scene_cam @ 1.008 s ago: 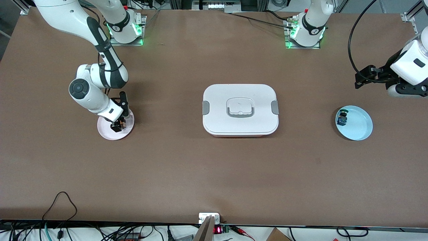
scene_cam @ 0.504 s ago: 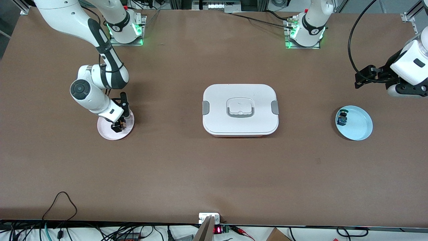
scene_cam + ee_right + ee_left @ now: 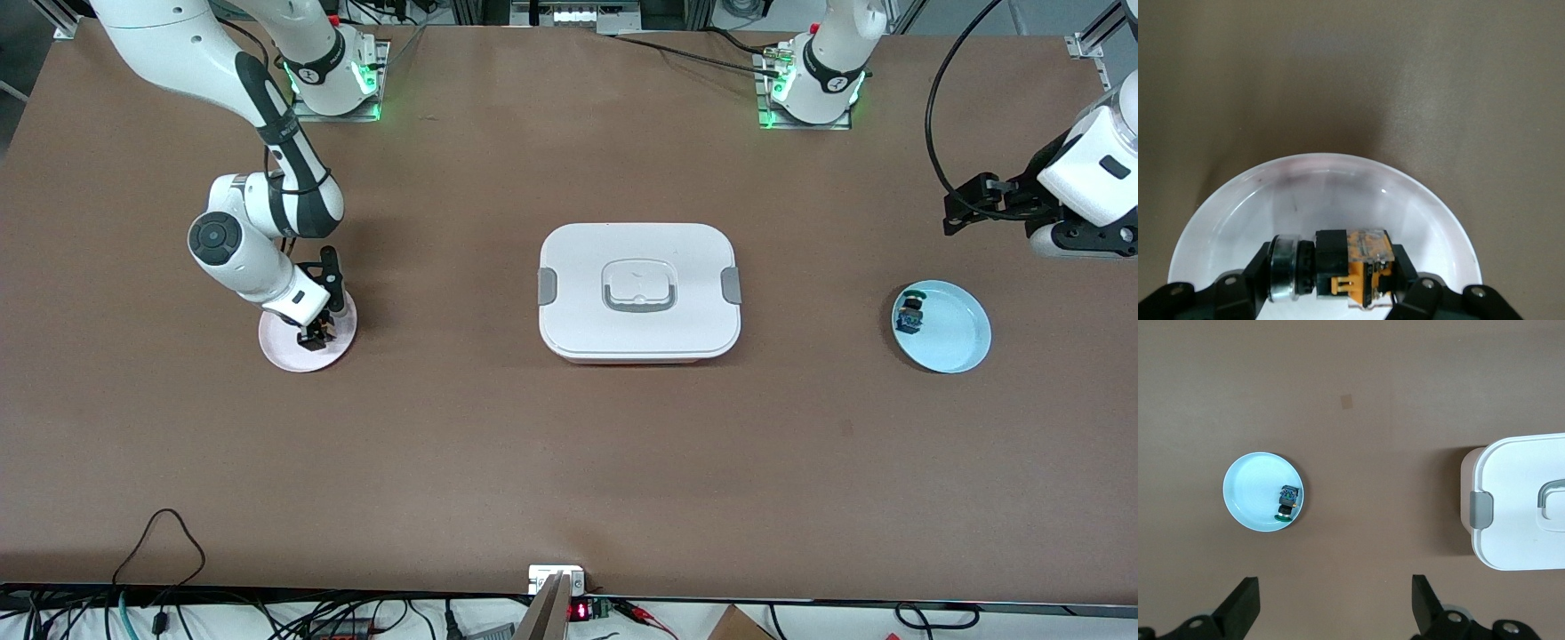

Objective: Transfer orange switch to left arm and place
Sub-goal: 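Close the right gripper on the orange switch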

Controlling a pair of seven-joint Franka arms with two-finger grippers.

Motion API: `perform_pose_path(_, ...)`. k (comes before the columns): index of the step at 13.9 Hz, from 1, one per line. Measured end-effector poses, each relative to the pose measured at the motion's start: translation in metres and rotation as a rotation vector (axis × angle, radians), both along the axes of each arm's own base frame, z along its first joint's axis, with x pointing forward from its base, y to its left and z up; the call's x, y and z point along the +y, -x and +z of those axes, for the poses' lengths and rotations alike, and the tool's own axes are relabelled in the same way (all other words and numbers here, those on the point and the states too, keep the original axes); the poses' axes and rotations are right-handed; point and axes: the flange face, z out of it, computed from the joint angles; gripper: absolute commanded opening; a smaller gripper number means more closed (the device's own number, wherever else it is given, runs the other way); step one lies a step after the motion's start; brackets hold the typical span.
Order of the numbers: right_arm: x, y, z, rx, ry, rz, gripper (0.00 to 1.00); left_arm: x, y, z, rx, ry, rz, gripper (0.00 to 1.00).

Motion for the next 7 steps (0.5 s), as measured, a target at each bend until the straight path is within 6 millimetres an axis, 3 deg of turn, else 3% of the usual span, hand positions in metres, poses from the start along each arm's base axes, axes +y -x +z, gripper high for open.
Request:
perform_pose_path(2,0.005,-0.002,0.002,-0.006,-0.004,0.007,0.04,0.000,0.000,0.000,0.000,0.000,0.000,1.00)
perform_pose_path(5,0.012,-0.009,0.012,0.010,-0.010,0.013,0.03,0.000,0.000,0.000,0.000,0.000,0.000,1.00)
perform_pose_path(7,0.020,-0.019,0.033,0.056,-0.048,-0.011,0.03,0.000,0.000,0.000,0.000,0.000,0.000,1.00)
